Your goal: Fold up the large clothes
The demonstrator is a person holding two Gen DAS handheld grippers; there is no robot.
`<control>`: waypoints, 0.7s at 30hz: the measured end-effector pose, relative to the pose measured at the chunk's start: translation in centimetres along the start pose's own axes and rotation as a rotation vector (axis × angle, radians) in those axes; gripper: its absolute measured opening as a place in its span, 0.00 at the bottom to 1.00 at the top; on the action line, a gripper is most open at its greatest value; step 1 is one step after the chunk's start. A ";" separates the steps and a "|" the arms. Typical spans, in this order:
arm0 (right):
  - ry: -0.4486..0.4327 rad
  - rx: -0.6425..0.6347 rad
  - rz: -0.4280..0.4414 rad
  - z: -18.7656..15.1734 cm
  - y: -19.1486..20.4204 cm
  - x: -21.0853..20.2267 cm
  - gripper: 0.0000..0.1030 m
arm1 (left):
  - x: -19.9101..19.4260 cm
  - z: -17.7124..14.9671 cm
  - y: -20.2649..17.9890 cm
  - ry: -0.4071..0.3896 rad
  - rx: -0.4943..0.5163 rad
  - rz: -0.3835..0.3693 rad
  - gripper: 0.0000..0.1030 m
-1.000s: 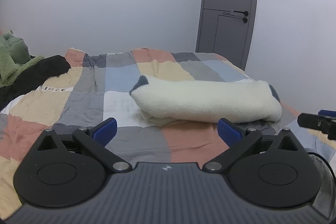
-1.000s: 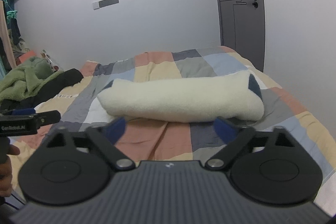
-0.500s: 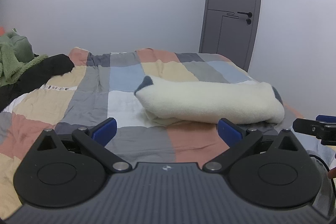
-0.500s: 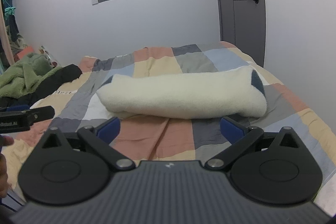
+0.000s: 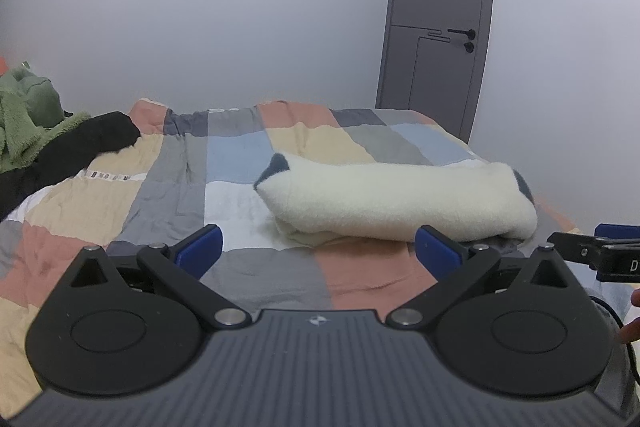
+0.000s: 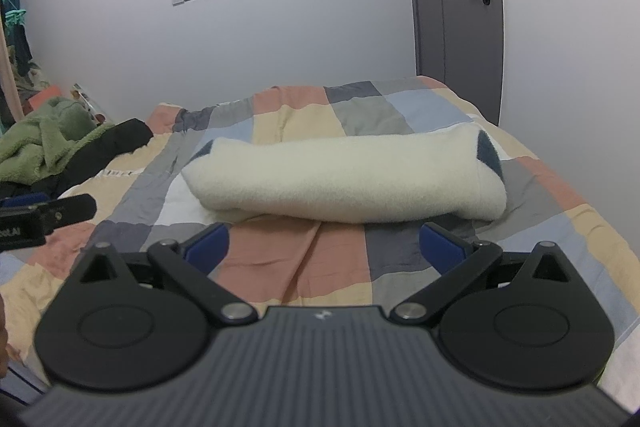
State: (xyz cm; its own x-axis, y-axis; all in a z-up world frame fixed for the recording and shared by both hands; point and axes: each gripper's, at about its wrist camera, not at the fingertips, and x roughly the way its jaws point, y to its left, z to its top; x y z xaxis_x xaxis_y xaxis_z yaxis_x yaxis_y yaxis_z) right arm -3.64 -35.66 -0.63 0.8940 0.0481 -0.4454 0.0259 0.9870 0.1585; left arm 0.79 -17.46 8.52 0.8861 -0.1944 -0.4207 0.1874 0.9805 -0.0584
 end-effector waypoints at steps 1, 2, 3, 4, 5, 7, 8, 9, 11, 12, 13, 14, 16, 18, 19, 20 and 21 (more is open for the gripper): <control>-0.001 0.000 -0.001 0.0 0.0 0.0 1.00 | 0.0 0.0 0.0 -0.001 0.001 0.003 1.00; -0.001 0.000 -0.002 0.0 0.0 0.0 1.00 | -0.1 0.0 0.1 -0.002 -0.001 0.006 1.00; 0.000 0.000 -0.003 -0.1 0.0 -0.1 1.00 | -0.1 0.0 0.2 -0.003 -0.006 0.006 1.00; 0.002 0.000 -0.003 -0.1 0.0 -0.1 1.00 | -0.2 0.0 0.3 -0.003 -0.012 0.003 1.00; 0.005 -0.002 -0.003 -0.2 0.1 0.0 1.00 | -0.2 0.1 0.3 -0.003 -0.014 0.002 1.00; 0.009 -0.004 -0.005 -0.3 0.1 -0.1 1.00 | -0.4 0.2 0.3 -0.008 -0.016 0.003 1.00; 0.009 -0.005 -0.005 -0.3 0.1 -0.1 1.00 | -0.5 0.1 0.3 -0.011 -0.017 0.003 1.00; 0.009 -0.005 -0.004 -0.3 0.1 -0.2 1.00 | -0.5 0.1 0.3 -0.012 -0.018 0.003 1.00; 0.009 -0.005 -0.006 -0.3 0.2 -0.2 1.00 | -0.7 0.1 0.3 -0.012 -0.019 0.002 1.00; 0.009 -0.004 -0.006 -0.3 0.1 -0.2 1.00 | -0.6 0.1 0.3 -0.012 -0.019 0.002 1.00; 0.008 -0.003 -0.005 -0.3 0.1 -0.2 1.00 | -0.7 0.1 0.3 -0.012 -0.018 0.001 1.00; 0.008 -0.003 -0.004 -0.3 0.1 -0.2 1.00 | -0.7 0.1 0.3 -0.012 -0.019 0.001 1.00; 0.009 -0.004 -0.003 -0.3 0.1 -0.2 1.00 | -0.7 0.1 0.3 -0.012 -0.018 0.002 1.00; 0.008 -0.003 -0.003 -0.3 0.1 -0.2 1.00 | -0.8 0.2 0.3 -0.013 -0.018 0.001 1.00; 0.007 -0.003 -0.004 -0.3 0.1 -0.2 1.00 | -0.8 0.2 0.3 -0.013 -0.019 0.000 1.00; 0.006 -0.003 -0.004 -0.3 0.2 -0.2 1.00 | -0.9 0.2 0.2 -0.014 -0.020 -0.001 1.00; 0.005 -0.003 -0.004 -0.3 0.3 -0.3 1.00 | -0.9 0.2 0.2 -0.015 -0.020 -0.001 1.00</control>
State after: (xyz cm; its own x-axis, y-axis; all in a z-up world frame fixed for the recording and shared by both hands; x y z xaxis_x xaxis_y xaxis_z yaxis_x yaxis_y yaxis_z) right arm -4.04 -35.34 -0.73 0.8917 0.0445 -0.4504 0.0282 0.9877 0.1535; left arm 0.11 -17.09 9.07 0.8922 -0.1961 -0.4070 0.1804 0.9806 -0.0769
